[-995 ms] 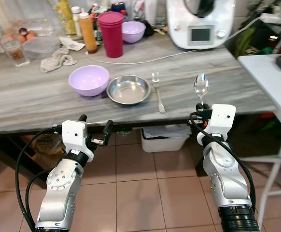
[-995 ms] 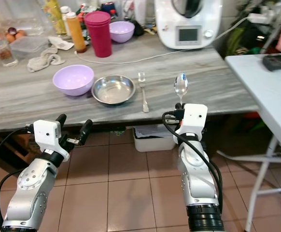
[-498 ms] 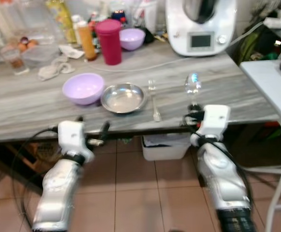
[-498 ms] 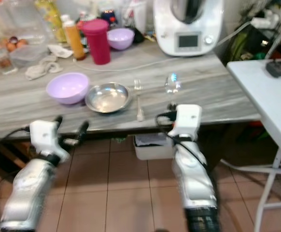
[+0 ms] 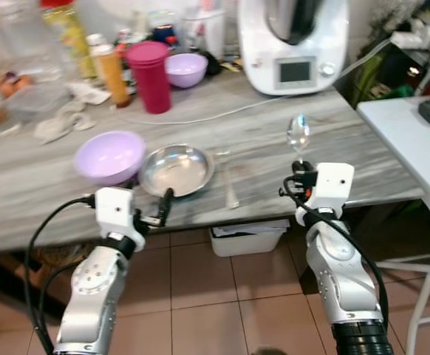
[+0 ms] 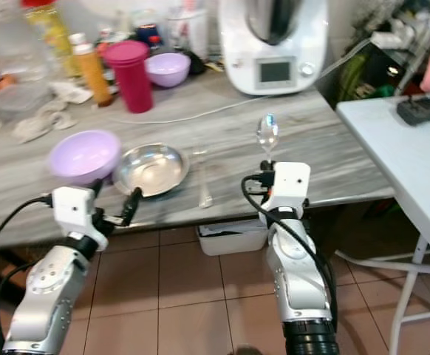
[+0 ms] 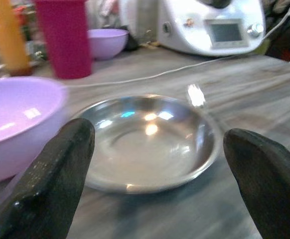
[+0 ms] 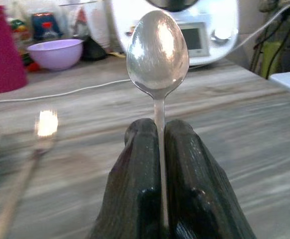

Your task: Setting the table

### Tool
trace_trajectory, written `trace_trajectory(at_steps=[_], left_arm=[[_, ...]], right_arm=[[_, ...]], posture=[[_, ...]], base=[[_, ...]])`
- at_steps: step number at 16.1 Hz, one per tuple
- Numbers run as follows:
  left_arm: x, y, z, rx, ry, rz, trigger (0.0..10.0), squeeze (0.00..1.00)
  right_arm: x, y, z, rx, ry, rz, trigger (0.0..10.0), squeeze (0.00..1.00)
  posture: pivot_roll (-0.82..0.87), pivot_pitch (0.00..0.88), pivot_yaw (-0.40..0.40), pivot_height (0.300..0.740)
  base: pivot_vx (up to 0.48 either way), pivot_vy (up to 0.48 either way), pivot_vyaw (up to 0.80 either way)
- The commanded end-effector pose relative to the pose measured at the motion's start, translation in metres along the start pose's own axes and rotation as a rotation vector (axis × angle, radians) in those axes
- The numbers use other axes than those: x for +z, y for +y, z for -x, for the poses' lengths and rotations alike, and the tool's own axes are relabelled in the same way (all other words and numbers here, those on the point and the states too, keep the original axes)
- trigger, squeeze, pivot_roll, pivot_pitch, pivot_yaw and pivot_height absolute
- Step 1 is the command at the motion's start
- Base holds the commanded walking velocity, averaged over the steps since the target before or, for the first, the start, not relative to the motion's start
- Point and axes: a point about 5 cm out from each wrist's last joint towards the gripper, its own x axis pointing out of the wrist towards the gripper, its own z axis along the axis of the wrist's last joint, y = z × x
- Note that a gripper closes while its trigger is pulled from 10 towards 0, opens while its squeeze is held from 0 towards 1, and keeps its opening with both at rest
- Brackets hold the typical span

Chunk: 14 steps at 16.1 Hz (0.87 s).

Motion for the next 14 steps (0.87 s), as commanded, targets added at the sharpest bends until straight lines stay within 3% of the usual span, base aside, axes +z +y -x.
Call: trace_trajectory(at_steps=[1, 4, 7, 9, 11, 14], left_arm=[[0.0, -0.001, 0.0, -0.003, 0.004, -0.001, 10.0, 0.0], [0.0, 0.001, 0.004, -0.01, 0.0, -0.01, 10.0, 0.0], [0.004, 0.009, 0.013, 0.003, -0.019, -0.067, 10.0, 0.0], [0.002, 0.007, 0.021, -0.02, -0.008, -0.097, 10.0, 0.0], [-0.003, 0.002, 0.036, -0.08, 0.012, -0.135, 10.0, 0.0], [-0.003, 0.009, 0.04, -0.105, 0.02, -0.139, 10.0, 0.0]], right_arm=[[0.007, -0.001, 0.0, 0.005, -0.022, 0.009, 10.0, 0.0], [0.009, 0.0, -0.001, 0.017, -0.037, 0.028, 10.0, 0.0], [0.009, -0.001, -0.001, 0.016, -0.034, 0.031, 10.0, 0.0], [0.009, 0.0, -0.001, 0.019, -0.035, 0.03, 10.0, 0.0], [0.009, 0.001, 0.0, 0.024, -0.036, 0.032, 10.0, 0.0], [0.008, 0.0, 0.001, 0.02, -0.029, 0.027, 10.0, 0.0]], posture=[[-0.16, 0.094, 0.041, 0.74], [-0.16, 0.092, 0.037, 0.74], [-0.16, 0.089, 0.034, 0.74], [-0.16, 0.088, 0.034, 0.74], [-0.16, 0.091, 0.033, 0.74], [-0.16, 0.094, 0.032, 0.74]], base=[[0.337, 0.0, 0.0], [0.325, 0.0, 0.0], [0.0, 0.0, 0.0], [0.0, 0.0, 0.0], [0.0, 0.0, 0.66], [0.0, 0.0, 0.67]])
